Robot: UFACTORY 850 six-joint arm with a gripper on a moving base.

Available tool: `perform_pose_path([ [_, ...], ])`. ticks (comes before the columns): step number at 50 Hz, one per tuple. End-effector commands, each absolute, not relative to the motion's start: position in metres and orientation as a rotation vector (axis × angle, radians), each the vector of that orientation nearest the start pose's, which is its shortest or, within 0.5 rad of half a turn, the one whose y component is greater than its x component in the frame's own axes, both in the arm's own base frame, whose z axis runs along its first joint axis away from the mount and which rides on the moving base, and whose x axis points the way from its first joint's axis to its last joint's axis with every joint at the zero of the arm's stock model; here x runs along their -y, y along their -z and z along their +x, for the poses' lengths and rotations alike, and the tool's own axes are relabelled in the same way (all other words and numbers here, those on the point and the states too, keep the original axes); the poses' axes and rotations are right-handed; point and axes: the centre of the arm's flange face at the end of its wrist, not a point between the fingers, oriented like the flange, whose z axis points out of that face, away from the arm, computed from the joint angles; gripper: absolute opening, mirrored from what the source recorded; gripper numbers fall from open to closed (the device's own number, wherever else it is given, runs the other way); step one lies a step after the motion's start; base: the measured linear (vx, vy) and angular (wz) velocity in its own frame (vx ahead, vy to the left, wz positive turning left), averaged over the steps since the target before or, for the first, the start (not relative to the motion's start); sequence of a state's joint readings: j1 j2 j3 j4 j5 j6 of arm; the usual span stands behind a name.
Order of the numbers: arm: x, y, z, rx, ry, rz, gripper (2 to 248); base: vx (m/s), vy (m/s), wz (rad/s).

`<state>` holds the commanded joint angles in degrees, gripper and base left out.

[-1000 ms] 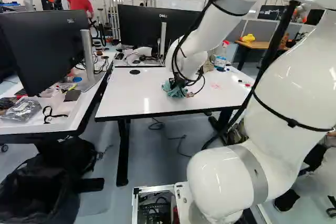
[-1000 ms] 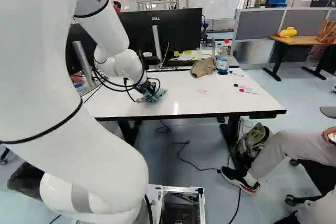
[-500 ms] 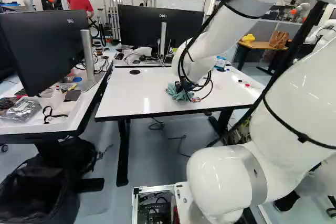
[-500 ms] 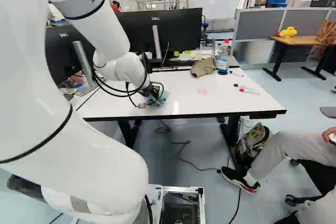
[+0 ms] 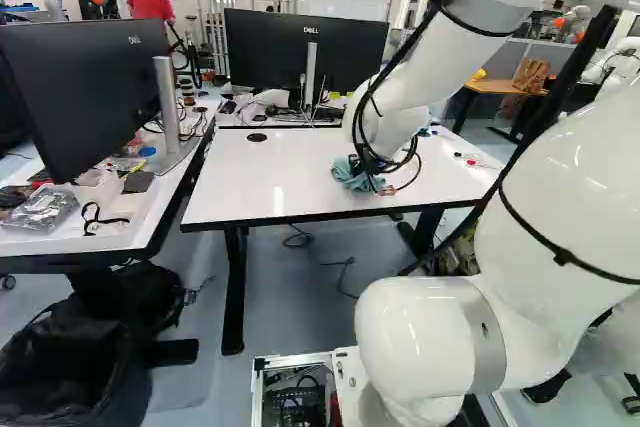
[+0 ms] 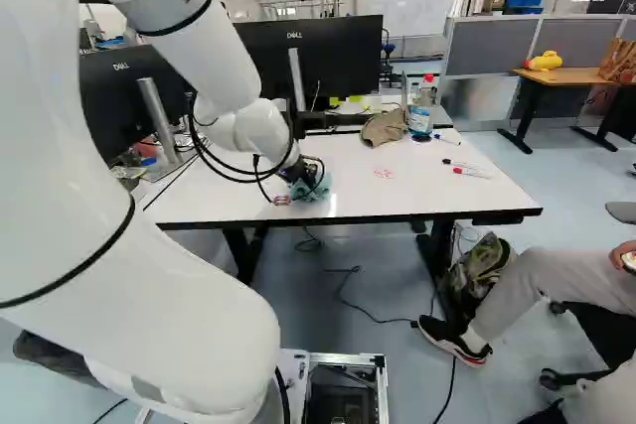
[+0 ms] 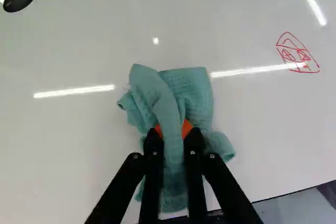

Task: Clean the table with the green towel

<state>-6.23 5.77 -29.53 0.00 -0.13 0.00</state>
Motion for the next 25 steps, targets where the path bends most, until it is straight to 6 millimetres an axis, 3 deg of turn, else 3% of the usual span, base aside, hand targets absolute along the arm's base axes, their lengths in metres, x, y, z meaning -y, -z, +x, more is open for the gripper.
perform_pose_path([
  [25, 0.074, -0.418, 0.380, -0.294, 0.961, -3.038, 50, 0.000, 0.000, 0.000],
])
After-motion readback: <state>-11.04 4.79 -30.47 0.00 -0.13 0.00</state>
